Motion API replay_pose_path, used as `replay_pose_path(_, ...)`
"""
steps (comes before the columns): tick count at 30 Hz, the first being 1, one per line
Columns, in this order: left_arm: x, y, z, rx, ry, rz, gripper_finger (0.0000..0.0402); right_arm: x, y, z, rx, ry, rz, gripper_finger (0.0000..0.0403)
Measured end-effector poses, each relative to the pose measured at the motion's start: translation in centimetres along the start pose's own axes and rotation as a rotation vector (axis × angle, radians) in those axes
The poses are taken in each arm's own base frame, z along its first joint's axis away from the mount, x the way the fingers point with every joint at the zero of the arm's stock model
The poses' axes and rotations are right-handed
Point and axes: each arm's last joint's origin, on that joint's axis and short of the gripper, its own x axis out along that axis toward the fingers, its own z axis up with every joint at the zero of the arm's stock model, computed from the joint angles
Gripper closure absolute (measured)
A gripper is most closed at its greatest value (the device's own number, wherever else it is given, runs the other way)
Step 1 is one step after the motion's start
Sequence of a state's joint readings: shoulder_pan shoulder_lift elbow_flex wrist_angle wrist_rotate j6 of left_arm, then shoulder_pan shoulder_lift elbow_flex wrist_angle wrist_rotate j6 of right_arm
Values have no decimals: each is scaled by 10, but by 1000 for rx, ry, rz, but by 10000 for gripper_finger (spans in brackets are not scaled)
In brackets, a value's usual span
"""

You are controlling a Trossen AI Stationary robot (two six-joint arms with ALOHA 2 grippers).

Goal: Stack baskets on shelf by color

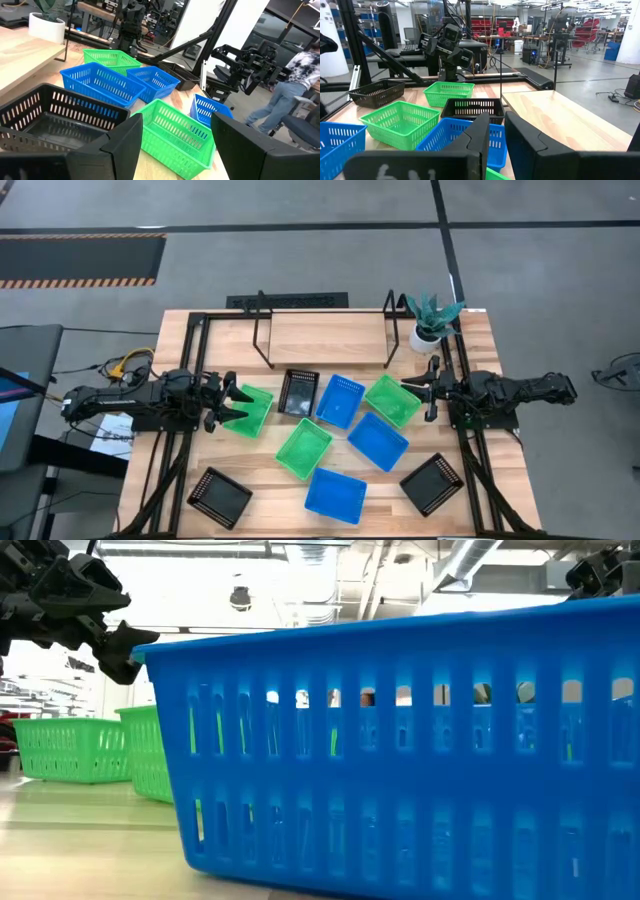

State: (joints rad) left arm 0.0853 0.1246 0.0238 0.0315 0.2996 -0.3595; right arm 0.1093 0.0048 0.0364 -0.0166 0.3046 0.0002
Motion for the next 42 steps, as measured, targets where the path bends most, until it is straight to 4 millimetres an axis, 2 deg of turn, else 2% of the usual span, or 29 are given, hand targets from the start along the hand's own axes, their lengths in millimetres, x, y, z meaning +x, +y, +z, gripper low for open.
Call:
replay_pose_path(27,0,1,1,-24,-18,25,178,0,0,0,0,0,0,317)
replay_pose_path(30,0,2,2,-109,-42,63,178,0,0,0,0,0,0,317)
replay_pose_path(35,0,3,2,-393,-68,98,178,0,0,0,0,0,0,317)
replay_pose_path(42,-1,7,3,-617,-161,205,178,0,0,0,0,0,-4,317)
